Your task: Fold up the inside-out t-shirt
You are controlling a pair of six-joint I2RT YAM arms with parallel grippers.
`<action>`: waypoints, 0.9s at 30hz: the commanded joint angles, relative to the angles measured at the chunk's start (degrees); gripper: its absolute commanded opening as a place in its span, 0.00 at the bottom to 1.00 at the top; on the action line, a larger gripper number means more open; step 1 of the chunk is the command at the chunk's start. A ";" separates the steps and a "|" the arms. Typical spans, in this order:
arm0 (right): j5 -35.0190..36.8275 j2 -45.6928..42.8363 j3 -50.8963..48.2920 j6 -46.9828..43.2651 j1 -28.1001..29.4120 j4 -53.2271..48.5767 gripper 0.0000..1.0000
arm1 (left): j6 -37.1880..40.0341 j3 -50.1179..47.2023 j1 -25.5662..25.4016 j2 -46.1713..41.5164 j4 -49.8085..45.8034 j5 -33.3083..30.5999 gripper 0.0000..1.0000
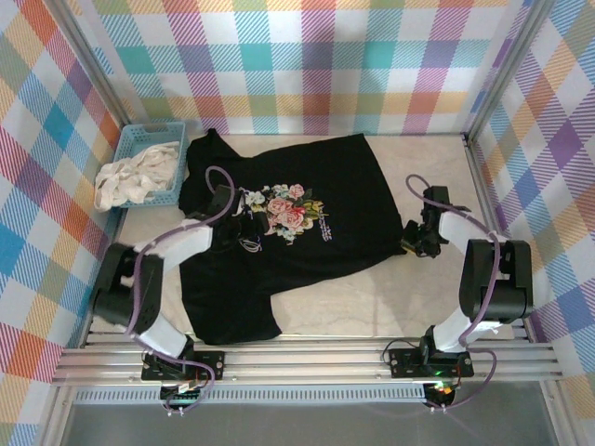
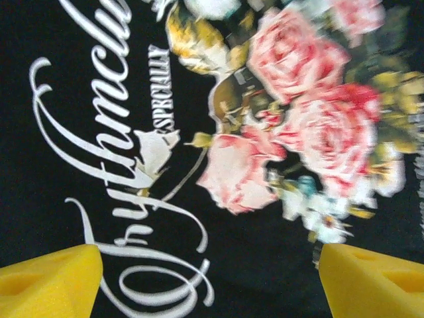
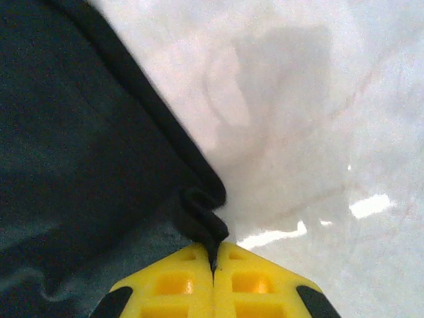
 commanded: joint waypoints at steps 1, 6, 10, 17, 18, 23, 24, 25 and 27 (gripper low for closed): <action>-1.61 1.91 4.02 -0.75 -2.94 4.21 0.02 | 1.55 6.12 0.88 6.99 1.82 -0.99 0.85; -3.02 4.56 8.17 -1.11 -8.40 5.60 0.02 | 2.59 19.37 0.88 20.05 -0.41 1.28 0.85; -5.42 6.09 10.73 -0.41 -12.77 6.57 0.01 | 3.00 30.84 -0.19 28.55 -2.88 3.51 0.85; -7.55 5.34 11.98 -0.46 -14.21 6.19 0.01 | 5.14 42.96 -2.35 30.74 -7.91 3.88 0.88; -8.36 4.79 11.35 -0.28 -14.22 6.63 0.01 | 5.61 40.99 -2.53 28.31 -7.49 2.61 0.90; -10.73 1.77 7.77 -0.39 -13.25 7.35 0.02 | 6.10 19.32 -5.35 9.54 -2.40 -4.33 0.91; -10.99 1.21 7.22 -0.49 -12.96 7.52 0.02 | 5.99 15.00 -6.48 6.25 -1.77 -5.32 0.92; -11.40 0.66 6.68 -0.60 -12.70 7.71 0.02 | 5.58 9.98 -7.97 2.20 -1.83 -7.02 0.91; -11.93 -0.03 6.10 -0.97 -12.13 7.71 0.02 | 3.90 2.14 -11.10 -4.62 -3.62 -9.66 0.91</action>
